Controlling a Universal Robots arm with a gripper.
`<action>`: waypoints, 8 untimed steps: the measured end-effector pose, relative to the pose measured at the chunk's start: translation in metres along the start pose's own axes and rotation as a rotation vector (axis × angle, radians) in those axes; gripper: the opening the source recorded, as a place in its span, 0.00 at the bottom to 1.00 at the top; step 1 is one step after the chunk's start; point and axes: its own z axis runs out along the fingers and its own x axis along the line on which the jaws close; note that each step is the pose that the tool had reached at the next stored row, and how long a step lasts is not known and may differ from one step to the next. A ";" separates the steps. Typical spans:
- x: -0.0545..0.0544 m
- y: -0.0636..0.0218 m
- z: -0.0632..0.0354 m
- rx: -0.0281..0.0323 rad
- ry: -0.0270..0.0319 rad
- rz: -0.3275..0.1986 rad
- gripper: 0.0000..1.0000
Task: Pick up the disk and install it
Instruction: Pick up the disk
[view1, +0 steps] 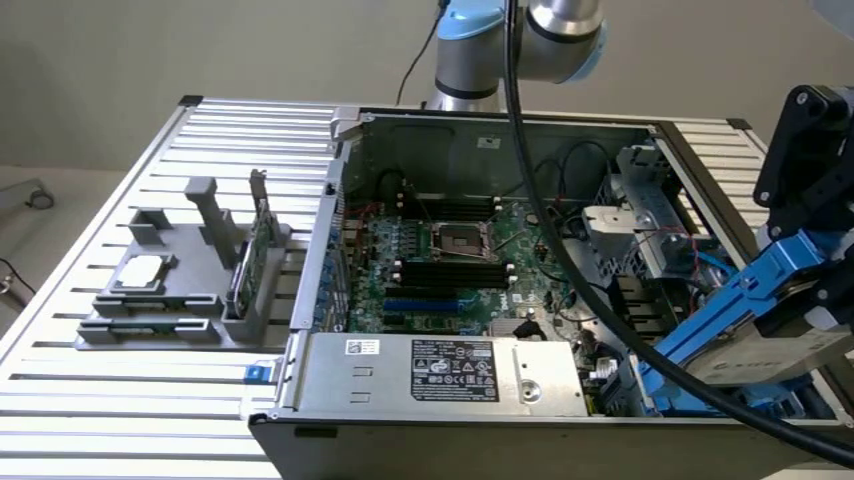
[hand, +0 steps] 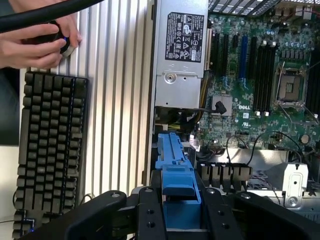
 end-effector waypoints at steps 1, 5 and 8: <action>0.000 -0.0012 0.0010 0.0004 0.0000 0.000 0.33; -0.011 -0.0046 0.0069 0.0016 0.0021 0.000 0.33; -0.022 -0.0078 0.0103 0.0052 0.0055 0.000 0.33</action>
